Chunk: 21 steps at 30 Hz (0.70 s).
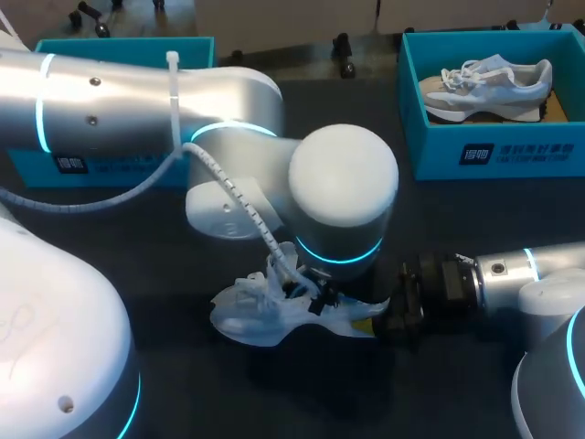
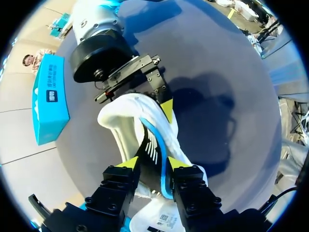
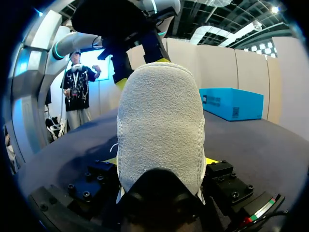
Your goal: Take the shoe out of the shoebox, open the shoe tongue, remove and reinsert the insole, then place the shoe into the shoebox
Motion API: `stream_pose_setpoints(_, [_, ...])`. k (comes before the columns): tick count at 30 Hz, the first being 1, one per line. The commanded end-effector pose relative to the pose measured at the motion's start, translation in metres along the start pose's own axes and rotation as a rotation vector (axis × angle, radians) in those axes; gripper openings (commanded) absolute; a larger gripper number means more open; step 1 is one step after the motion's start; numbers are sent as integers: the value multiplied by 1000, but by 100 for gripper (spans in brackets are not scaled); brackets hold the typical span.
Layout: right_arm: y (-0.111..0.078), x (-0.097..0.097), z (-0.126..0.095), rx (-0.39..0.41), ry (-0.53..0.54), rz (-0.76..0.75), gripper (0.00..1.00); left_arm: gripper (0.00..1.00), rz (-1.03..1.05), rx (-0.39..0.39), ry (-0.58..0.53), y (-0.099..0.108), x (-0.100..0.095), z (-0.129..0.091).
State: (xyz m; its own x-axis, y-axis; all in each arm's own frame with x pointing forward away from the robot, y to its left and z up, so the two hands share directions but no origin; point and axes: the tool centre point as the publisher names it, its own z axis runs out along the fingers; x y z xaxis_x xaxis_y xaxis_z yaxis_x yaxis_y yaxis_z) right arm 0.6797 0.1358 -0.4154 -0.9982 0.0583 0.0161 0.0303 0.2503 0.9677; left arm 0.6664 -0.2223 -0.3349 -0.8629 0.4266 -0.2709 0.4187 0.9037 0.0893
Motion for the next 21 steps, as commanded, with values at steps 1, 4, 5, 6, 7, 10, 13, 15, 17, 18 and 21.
stream_pose_setpoints(1, [1,0,0,4,1,0,0,34,4,-18,-5,-8,0,2])
stream_pose_setpoints(4, [1,0,0,4,1,0,0,31,5,-32,-12,-9,0,4])
stream_pose_setpoints(5, [1,0,0,4,1,0,0,30,3,-37,-15,-10,-1,5])
stream_pose_setpoints(6, [1,0,0,4,1,0,0,29,1,-41,-17,-11,-2,6])
stream_pose_setpoints(7, [1,0,0,4,1,0,0,28,-1,-45,-19,-11,-3,7])
stream_pose_setpoints(10, [1,0,0,4,1,0,0,19,-15,-57,-22,-12,-6,10])
stream_pose_setpoints(13, [1,0,0,4,1,0,0,0,-31,-49,-19,-10,-9,11])
stream_pose_setpoints(15, [1,0,0,4,1,0,0,0,-51,-31,-16,-7,-9,10])
stream_pose_setpoints(17, [1,0,0,4,1,0,0,0,-80,-7,-13,-4,-11,9])
stream_pose_setpoints(18, [1,0,0,4,1,0,0,0,-94,11,-6,-2,-10,7])
stream_pose_setpoints(21, [1,0,0,4,1,0,0,0,-132,42,-15,3,-7,5])
